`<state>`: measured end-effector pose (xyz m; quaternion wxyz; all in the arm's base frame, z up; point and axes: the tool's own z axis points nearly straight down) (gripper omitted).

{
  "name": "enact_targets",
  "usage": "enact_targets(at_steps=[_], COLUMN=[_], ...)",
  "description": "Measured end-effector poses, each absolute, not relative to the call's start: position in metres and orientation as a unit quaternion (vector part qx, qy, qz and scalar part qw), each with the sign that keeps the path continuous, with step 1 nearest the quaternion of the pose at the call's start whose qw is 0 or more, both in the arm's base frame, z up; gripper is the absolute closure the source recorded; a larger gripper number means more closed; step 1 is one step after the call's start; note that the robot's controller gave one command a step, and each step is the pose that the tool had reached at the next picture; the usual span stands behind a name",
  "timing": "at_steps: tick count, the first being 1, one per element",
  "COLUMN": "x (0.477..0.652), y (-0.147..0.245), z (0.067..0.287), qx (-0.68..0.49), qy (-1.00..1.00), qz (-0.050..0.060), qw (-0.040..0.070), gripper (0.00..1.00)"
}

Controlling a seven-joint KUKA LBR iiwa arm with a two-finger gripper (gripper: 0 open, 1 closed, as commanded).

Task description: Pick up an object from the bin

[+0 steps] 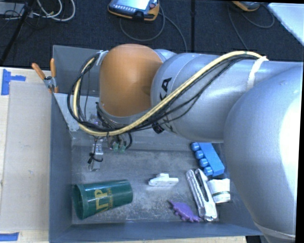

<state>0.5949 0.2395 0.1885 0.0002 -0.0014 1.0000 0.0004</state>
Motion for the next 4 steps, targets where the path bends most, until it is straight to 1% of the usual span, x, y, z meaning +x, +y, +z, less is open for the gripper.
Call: enact_targets(at_steps=[1, 2, 3, 4], x=[0.586, 0.595, 0.549, 0.53], y=[0.24, 0.242, 0.24, 0.241], z=[0.181, 0.18, 0.121, 0.103], qx=[-0.018, -0.08, -0.127, -0.117], qy=[1.0, 0.997, 0.992, 0.993], qz=[-0.003, 0.002, 0.0, 0.001], qw=[-0.008, 0.008, -0.003, 0.001], gripper=[0.0, 0.0, 0.0, 0.0])
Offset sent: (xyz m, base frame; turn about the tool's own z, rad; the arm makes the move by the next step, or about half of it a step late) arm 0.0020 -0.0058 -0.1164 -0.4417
